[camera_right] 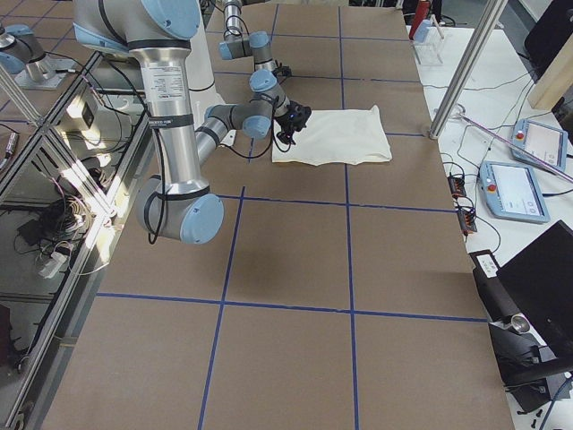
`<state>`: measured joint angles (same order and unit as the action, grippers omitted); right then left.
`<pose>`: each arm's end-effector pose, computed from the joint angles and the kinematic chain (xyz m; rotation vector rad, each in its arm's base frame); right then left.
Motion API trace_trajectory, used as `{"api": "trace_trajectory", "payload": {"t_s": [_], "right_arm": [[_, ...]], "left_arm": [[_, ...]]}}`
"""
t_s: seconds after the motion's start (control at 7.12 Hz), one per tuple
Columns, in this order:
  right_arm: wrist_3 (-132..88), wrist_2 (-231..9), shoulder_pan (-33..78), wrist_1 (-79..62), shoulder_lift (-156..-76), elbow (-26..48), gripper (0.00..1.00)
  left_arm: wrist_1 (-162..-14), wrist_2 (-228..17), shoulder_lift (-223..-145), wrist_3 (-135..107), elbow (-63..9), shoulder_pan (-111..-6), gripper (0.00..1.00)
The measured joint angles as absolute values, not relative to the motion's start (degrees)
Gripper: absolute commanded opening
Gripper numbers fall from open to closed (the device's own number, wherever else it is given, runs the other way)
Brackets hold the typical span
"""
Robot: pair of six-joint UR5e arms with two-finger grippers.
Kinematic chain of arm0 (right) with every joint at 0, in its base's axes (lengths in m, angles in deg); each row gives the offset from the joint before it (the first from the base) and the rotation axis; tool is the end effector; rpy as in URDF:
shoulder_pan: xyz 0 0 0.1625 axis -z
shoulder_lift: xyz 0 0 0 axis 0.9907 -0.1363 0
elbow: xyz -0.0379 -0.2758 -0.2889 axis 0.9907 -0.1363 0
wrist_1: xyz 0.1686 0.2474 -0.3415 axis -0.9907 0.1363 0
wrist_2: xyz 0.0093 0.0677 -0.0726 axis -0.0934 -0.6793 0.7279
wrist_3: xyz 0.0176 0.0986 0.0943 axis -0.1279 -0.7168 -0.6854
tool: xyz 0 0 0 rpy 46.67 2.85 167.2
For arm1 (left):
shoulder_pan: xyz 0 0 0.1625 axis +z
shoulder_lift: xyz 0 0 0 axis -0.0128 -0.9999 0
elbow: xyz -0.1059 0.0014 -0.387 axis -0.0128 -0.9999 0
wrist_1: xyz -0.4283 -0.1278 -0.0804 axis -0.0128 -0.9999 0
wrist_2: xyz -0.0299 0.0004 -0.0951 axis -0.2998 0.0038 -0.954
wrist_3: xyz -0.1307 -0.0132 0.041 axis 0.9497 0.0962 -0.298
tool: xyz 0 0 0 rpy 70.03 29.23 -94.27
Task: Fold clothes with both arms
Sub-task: 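Lower the left gripper onto one near corner while the right approaches the other, then grasp the two near shirt corners with both grippers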
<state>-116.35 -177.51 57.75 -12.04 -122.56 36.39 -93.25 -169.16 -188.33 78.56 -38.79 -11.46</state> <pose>-0.4774 -0.3653 0.2473 0.0463 -1.0573 0.7249 0.6290 -0.2836 0.2316 0.0175 1.1996 -0.5013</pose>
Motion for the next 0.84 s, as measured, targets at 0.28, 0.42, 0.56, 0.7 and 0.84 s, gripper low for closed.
{"api": "trace_trajectory", "payload": {"t_s": [0.28, 0.42, 0.56, 0.7, 0.84], "right_arm": [[-122.22, -171.92, 63.79, -1.77, -117.98, 35.98, 0.87], [-124.27, -169.07, 66.86, -0.19, -117.22, 34.83, 0.87], [-126.26, -167.37, 68.89, 0.34, -116.90, 33.40, 0.87], [-127.73, -166.05, 70.01, 0.49, -116.58, 31.75, 0.87], [-128.53, -165.21, 70.49, 0.51, -116.03, 30.18, 0.87]], "left_arm": [[-93.25, -169.07, -188.33, 78.51, -38.94, -11.61, 0.00], [-93.25, -169.10, -188.33, 78.50, -39.03, -11.62, 0.00], [-93.25, -169.10, -188.33, 78.50, -39.20, -11.62, 0.00], [-93.25, -169.08, -188.32, 78.50, -39.39, -11.64, 0.00], [-93.25, -169.10, -188.31, 78.50, -39.47, -11.65, 0.00]]}}
